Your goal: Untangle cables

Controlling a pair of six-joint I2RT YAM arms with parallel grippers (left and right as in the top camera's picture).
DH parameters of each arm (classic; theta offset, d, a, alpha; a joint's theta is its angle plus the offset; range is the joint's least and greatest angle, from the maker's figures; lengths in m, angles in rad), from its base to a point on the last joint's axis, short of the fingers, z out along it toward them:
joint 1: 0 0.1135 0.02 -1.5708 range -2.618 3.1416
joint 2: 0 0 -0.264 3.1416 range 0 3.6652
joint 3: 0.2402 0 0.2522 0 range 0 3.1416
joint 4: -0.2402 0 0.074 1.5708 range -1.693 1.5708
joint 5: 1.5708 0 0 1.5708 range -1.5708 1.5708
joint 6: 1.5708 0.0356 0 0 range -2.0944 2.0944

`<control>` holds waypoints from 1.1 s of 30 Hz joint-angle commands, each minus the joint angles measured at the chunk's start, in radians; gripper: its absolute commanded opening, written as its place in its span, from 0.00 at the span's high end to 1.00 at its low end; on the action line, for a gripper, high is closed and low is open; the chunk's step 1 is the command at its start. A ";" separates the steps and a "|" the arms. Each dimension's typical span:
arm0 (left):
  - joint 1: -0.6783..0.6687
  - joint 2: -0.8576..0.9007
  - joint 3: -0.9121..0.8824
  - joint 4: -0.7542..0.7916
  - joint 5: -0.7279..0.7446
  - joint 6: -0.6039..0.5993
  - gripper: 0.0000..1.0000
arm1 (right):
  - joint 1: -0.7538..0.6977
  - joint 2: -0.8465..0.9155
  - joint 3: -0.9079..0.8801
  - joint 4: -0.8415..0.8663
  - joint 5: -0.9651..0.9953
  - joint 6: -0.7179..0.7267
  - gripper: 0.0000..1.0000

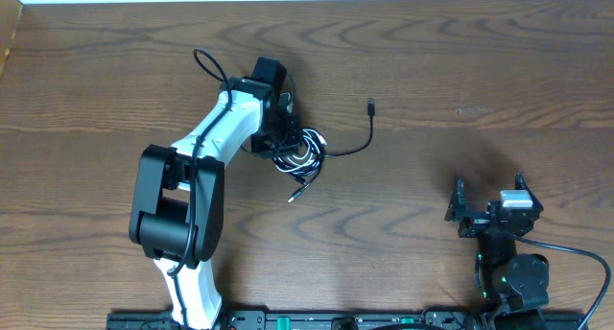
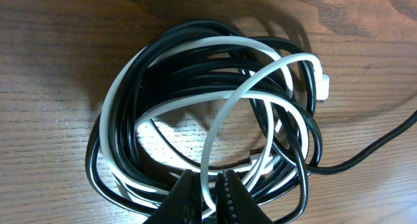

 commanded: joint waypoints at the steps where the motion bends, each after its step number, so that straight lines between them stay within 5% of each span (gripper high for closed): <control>1: -0.002 0.002 -0.008 -0.002 -0.010 0.013 0.86 | 0.006 -0.003 -0.001 -0.005 0.001 0.004 0.01; 33: 0.016 -0.063 0.019 0.009 -0.010 0.013 0.86 | 0.006 -0.003 -0.001 -0.005 0.001 0.004 0.01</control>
